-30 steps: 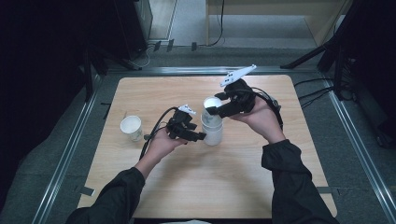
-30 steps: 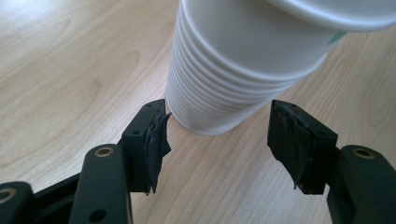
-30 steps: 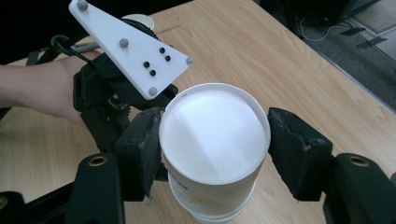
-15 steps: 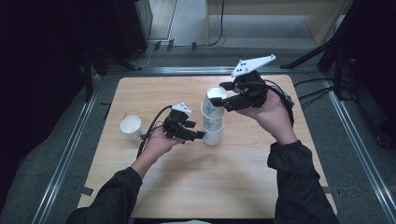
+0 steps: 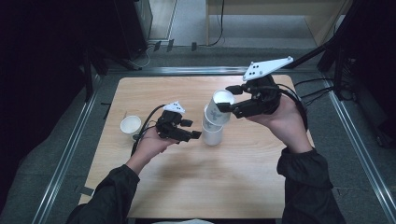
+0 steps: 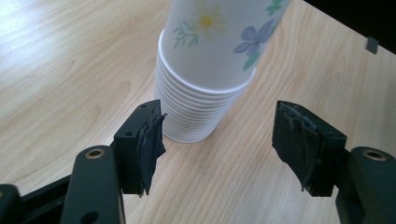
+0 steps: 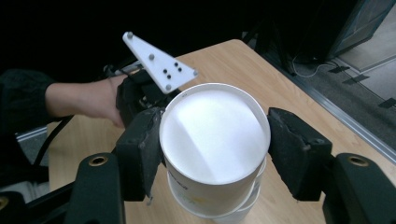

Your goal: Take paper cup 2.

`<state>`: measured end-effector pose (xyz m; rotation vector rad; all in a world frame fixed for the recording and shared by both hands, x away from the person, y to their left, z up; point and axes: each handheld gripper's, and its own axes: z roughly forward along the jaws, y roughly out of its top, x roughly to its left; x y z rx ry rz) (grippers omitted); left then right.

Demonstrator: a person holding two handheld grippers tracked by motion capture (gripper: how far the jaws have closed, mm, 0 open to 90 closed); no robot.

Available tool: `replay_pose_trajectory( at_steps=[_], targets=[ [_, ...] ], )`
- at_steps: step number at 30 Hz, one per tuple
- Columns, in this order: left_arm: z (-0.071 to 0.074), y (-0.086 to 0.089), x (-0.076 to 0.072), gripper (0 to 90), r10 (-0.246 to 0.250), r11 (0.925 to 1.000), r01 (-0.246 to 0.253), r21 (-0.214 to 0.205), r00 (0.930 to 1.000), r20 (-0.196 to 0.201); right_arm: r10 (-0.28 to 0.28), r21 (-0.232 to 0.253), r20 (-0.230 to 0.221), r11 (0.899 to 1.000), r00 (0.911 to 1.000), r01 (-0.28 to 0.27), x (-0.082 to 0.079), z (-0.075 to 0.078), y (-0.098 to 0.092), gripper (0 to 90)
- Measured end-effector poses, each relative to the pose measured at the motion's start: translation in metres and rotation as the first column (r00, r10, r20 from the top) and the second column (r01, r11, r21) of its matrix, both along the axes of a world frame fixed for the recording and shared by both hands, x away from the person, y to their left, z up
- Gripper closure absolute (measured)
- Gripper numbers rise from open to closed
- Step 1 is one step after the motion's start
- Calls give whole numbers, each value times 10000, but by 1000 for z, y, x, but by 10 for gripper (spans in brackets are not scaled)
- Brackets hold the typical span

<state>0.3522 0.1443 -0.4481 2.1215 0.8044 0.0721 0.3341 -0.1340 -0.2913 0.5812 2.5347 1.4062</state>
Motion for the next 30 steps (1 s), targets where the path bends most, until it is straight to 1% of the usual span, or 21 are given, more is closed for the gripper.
replay_pose_trajectory(
  at_steps=[1, 3, 5, 8, 10, 11, 13, 16, 17, 18, 20, 21, 22, 23, 24, 26, 27, 28, 29, 30],
  targets=[
    [2, 1, -1, 328, -52, 10000, 53, -56, 10000, 56, 30, -84, -17, 10000, 10000, -30, -6, -1, -2, 377],
    [4, 3, -5, 326, -84, 9998, 86, -182, 9999, 116, 39, -85, -26, 10000, 10000, -39, -8, -2, -4, 377],
    [6, 4, -9, 326, -130, 9998, 132, -167, 9998, 131, 16, -161, -148, 9999, 9999, -19, -13, -6, -7, 377],
    [6, 7, -13, 326, -231, 9997, 232, -83, 9995, 205, 25, -334, -336, 9994, 9994, -36, -17, -17, -12, 376],
    [6, 8, -17, 326, -291, 9995, 294, -78, 9991, 317, -47, -494, -537, 9988, 9985, 21, -19, -23, -16, 377],
    [5, 9, -18, 327, -330, 9994, 333, -58, 9988, 375, -104, -532, -727, 9986, 9973, 66, -21, -31, -19, 377],
    [5, 12, -22, 327, -377, 9992, 381, -78, 9981, 485, -114, -504, -760, 9987, 9970, 76, -22, -33, -20, 377],
    [5, 15, -26, 327, -453, 9985, 468, -272, 9976, 530, 4, -445, -728, 9990, 9973, -37, -26, -40, -23, 376],
    [5, 17, -27, 327, -502, 9982, 518, -301, 9974, 524, 87, -392, -711, 9992, 9974, -115, -28, -46, -23, 376],
    [6, 17, -28, 327, -522, 9980, 539, -343, 9974, 488, 87, -392, -711, 9992, 9974, -115, -28, -46, -23, 376],
    [6, 19, -31, 327, -615, 9973, 635, -374, 9967, 534, 92, -411, -836, 9991, 9965, -127, -29, -51, -23, 376],
    [6, 19, -32, 327, -680, 9967, 703, -408, 9961, 559, 124, -458, -822, 9988, 9965, -162, -29, -54, -23, 377],
    [6, 20, -34, 317, -768, 9957, 794, -480, 9956, 545, 181, -495, -918, 9985, 9956, -227, -31, -61, -22, 376],
    [6, 20, -35, 317, -858, 9949, 884, -485, 9949, 531, 181, -495, -918, 9985, 9956, -227, -31, -61, -22, 376],
    [5, 21, -36, 309, -956, 9942, 981, -436, 9938, 562, 261, -482, -876, 9984, 9958, -304, -31, -64, -21, 377],
    [4, 22, -38, 299, -1074, 9931, 1095, -413, 9929, 507, 341, -510, -920, 9979, 9952, -389, -32, -71, -20, 377],
    [4, 22, -38, 296, -1150, 9920, 1170, -471, 9924, 442, 391, -480, -919, 9979, 9950, -436, -32, -75, -20, 377],
    [3, 23, -38, 284, -1223, 9907, 1243, -554, 9918, 373, 431, -462, -976, 9978, 9943, -478, -32, -78, -19, 376],
    [2, 23, -39, 252, -1286, 9897, 1307, -584, 9910, 383, 463, -469, -1095, 9976, 9929, -517, -32, -84, -18, 377],
    [1, 22, -40, 238, -1398, 9875, 1422, -676, 9894, 398, 486, -446, -1088, 9976, 9929, -537, -32, -87, -17, 377]
  ],
)
